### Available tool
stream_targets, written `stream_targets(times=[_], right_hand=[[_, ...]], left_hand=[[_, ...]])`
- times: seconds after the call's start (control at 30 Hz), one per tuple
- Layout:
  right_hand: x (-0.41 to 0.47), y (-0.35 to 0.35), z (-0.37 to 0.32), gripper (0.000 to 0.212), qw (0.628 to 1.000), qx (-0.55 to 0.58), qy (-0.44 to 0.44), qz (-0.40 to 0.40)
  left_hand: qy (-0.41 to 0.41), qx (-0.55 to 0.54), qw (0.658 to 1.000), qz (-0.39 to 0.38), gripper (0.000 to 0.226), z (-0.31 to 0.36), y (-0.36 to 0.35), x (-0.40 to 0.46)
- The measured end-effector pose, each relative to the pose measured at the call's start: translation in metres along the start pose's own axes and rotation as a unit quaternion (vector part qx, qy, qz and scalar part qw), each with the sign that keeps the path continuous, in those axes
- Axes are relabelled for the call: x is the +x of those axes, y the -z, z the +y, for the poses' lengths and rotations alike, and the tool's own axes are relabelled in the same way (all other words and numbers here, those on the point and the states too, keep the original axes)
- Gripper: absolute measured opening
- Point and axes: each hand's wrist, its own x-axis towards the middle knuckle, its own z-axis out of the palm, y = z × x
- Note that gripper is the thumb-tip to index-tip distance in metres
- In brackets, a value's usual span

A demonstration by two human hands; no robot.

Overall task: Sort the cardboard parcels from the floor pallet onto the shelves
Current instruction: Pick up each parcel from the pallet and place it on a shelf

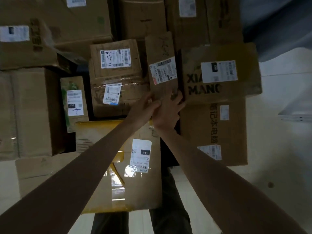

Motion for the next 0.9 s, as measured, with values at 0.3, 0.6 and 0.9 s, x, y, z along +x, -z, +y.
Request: stream_targets(times=[0.3,0.6,0.9], right_hand=[[0.042,-0.066,0.023,0.070,1.000,0.014,-0.020,-0.003],[0.096,-0.106,0.033,0.078,0.990,0.034,-0.089,-0.099],[0.114,-0.108,0.038,0.078,0.969,0.001,-0.041,-0.242]], left_hand=[[0.011,0.051,0.999,-0.003,0.048,-0.055,-0.008,0.058],[-0.020,0.117,0.993,0.020,0.046,-0.094,0.000,0.086],[-0.093,0.111,0.985,0.098,0.033,-0.105,0.012,0.076]])
